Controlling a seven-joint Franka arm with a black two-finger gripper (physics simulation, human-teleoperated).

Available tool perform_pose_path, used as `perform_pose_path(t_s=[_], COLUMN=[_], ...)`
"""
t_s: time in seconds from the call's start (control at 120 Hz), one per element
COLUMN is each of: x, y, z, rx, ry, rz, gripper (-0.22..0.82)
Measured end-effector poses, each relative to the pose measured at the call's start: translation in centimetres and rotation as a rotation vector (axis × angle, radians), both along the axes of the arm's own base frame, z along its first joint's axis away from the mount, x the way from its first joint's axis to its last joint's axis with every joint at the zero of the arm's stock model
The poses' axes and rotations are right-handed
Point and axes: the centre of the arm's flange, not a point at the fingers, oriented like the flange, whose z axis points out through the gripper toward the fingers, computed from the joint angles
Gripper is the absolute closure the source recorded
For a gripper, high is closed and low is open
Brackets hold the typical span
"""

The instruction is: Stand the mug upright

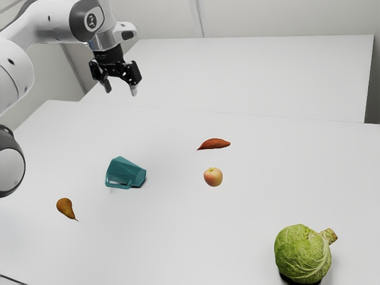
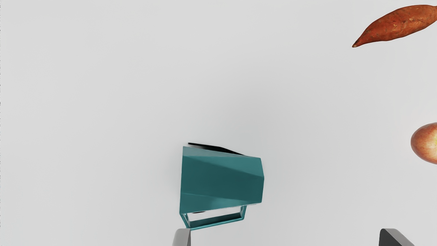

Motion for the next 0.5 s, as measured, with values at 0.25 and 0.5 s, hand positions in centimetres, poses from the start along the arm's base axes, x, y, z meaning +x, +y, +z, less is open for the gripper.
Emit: perform_pose_path(t_s=[0.25,0.5], x=[-0.3,-2.4], y=[0.8,7.9], z=[0.5,-3.4], rx=[-0.023,-0.125], ry=[-0.008,0.046], rz=[0.013,0.142], gripper=[0.0,0.0])
